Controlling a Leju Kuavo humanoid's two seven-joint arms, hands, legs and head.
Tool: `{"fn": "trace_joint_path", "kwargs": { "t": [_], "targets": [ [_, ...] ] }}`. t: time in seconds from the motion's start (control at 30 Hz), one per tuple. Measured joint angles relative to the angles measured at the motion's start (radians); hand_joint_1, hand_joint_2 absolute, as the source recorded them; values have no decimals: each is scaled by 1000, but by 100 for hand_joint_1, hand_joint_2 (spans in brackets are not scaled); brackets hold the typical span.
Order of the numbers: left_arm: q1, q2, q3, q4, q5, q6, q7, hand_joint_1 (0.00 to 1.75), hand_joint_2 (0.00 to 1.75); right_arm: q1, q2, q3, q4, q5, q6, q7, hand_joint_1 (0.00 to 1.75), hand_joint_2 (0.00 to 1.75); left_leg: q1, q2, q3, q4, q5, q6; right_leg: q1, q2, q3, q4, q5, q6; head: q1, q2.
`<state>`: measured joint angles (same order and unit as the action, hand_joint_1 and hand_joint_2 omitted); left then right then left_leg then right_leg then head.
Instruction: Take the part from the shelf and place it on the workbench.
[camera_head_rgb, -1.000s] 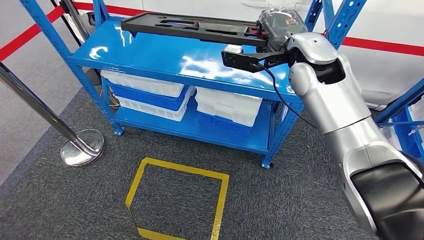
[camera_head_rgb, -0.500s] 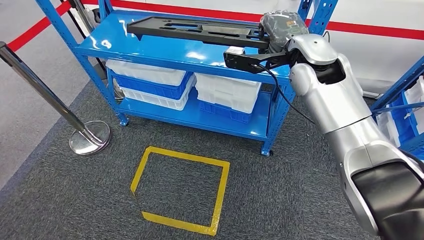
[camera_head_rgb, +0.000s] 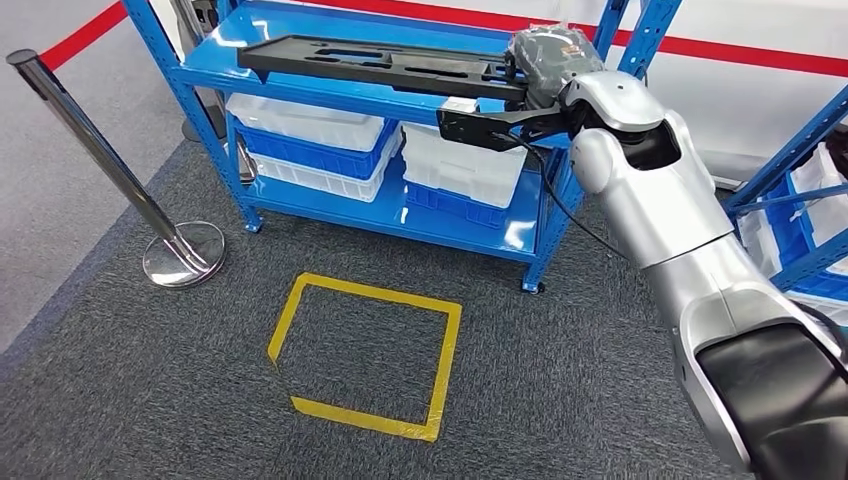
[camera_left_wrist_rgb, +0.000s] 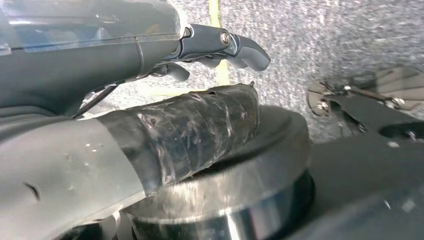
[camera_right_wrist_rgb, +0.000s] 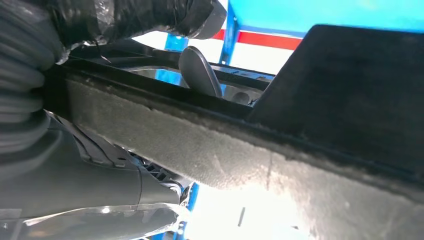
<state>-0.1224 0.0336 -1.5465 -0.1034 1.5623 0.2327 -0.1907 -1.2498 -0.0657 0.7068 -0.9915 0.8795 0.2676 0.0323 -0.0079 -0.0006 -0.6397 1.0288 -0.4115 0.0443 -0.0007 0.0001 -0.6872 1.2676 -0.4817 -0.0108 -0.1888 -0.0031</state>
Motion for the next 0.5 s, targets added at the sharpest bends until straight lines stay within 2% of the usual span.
{"fn": "trace_joint_path", "kwargs": {
  "t": [0.07,0.1,0.13,0.2,0.23,0.27,0.3,0.33,0.37,0.4,0.43,0.47,0.5],
  "targets": [
    [0,-3,0,-1,1,0,0,0,0,-1,3,1,1,-1,0,0,175,175,-4,-2,-15,3,15,-3,11,0,102,-147,-4,-26,0,0],
    [-1,-4,0,-1,2,0,0,0,0,-3,5,1,2,-1,0,0,175,175,-2,-1,-20,2,23,-7,16,0,133,-200,-13,-33,0,0],
    [0,-6,0,-1,3,1,0,0,0,-4,7,1,3,-1,-1,1,175,175,0,-1,-23,-2,33,-12,19,0,146,-230,-19,-35,0,0],
    [0,-4,0,-1,5,2,0,0,0,-5,9,1,5,-2,-1,1,175,175,1,-2,-29,-12,46,-22,16,-3,143,-254,4,-30,1,0],
    [1,-2,0,-1,5,2,0,0,0,-5,11,2,7,-2,-1,1,175,175,1,-4,-37,-4,29,-27,11,-6,139,-267,18,-31,2,0],
    [1,-1,0,-1,6,3,0,0,0,-4,13,2,9,-2,-1,0,175,175,1,-5,-49,21,-4,-33,4,-10,133,-279,33,-31,1,0],
    [0,0,0,-1,6,3,0,0,0,-4,16,2,11,-2,-1,1,175,175,5,-5,-64,67,-52,-40,-1,-12,123,-285,45,-30,1,0],
    [1,0,0,-1,6,3,0,0,0,-3,19,3,12,-2,-2,1,175,175,10,-4,-80,129,-100,-48,-4,-12,110,-286,56,-30,1,0],
    [1,1,0,-1,6,3,0,0,0,-2,20,3,13,-2,-2,1,175,175,16,-4,-92,192,-131,-56,-8,-13,97,-282,63,-27,1,0],
    [2,2,0,-1,6,3,0,0,0,0,21,3,15,-2,-2,1,175,175,21,-4,-96,241,-140,-64,-11,-14,82,-276,70,-23,1,0],
    [2,3,0,-1,6,3,0,0,0,2,21,3,17,-2,-1,1,175,175,26,-4,-87,261,-126,-72,-15,-15,67,-268,76,-18,1,0],
    [2,4,0,-1,6,3,0,0,0,4,22,4,19,-2,-1,1,175,175,31,-4,-62,246,-98,-80,-20,-16,52,-258,80,-13,1,0],
    [1,5,0,-1,6,3,0,0,0,5,22,4,21,-2,-1,1,175,175,38,-4,-23,198,-71,-90,-26,-17,37,-246,84,-7,1,0]
  ]
}}
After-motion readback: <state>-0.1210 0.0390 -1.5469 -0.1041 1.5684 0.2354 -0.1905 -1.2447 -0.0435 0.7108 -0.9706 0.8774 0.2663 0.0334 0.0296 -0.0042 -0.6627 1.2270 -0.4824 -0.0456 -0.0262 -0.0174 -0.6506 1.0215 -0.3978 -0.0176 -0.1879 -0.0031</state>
